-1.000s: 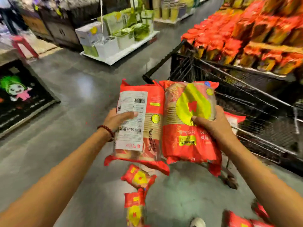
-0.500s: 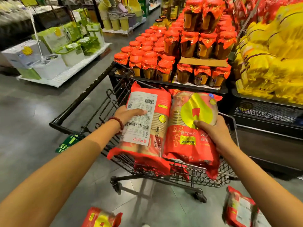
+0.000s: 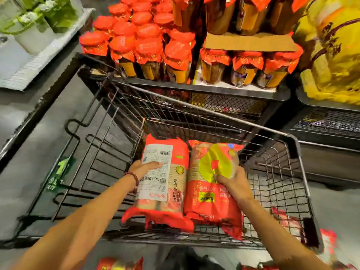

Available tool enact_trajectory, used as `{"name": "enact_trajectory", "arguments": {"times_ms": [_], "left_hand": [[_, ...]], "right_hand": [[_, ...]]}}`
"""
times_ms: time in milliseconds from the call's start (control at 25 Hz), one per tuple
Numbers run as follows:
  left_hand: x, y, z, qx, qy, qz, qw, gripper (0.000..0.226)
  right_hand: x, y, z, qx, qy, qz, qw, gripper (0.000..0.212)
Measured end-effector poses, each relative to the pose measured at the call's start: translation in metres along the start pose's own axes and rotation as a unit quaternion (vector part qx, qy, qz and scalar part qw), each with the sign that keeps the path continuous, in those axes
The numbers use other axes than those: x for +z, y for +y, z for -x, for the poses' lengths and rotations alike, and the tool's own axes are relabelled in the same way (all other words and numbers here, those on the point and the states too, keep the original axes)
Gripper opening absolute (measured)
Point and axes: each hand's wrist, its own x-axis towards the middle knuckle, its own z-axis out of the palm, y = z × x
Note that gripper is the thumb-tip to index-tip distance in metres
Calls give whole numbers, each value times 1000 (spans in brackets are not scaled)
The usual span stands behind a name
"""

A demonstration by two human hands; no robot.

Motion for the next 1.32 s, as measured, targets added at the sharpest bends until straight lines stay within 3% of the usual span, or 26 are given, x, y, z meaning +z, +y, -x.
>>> {"name": "enact_trajectory", "arguments": {"times_ms": [320, 400, 600, 760, 1000, 1080, 1120, 1200, 1280, 1320], "left_hand": [[-12, -106, -71, -65, -16, -61, 996, 76], [-17, -117, -76, -76, -17, -71, 994, 74], [-22, -81, -67, -62, -51, -122, 989, 41], [-21, -86, -83, -35, -65, -129, 989, 77], [-20, -92, -100, -26, -116, -155, 981, 71], [-21, -107, -115, -49, -102, -182, 977, 91], [-20, -106, -117, -59, -97, -215, 970, 101], [-14, -87, -102, -55, -87, -309, 945, 86], [-6, -62, -80, 12, -37, -415, 909, 67], [-4, -50, -70, 63, -5, -487, 871, 71]], "right_hand": [[40, 57, -28, 56, -62, 63, 994, 60], [46, 60, -34, 55, -81, 90, 991, 57], [51, 54, -38, 72, -72, 85, 991, 56], [58, 65, -34, 79, -50, 25, 995, 62], [51, 64, -22, 95, -30, 1, 995, 64], [50, 63, -21, 90, -35, 53, 994, 69], [52, 63, -23, 84, -37, 95, 991, 68], [54, 59, -26, 90, -38, 202, 974, 70], [55, 48, -28, 113, -55, 302, 945, 84], [54, 39, -27, 116, -63, 350, 927, 91]]}}
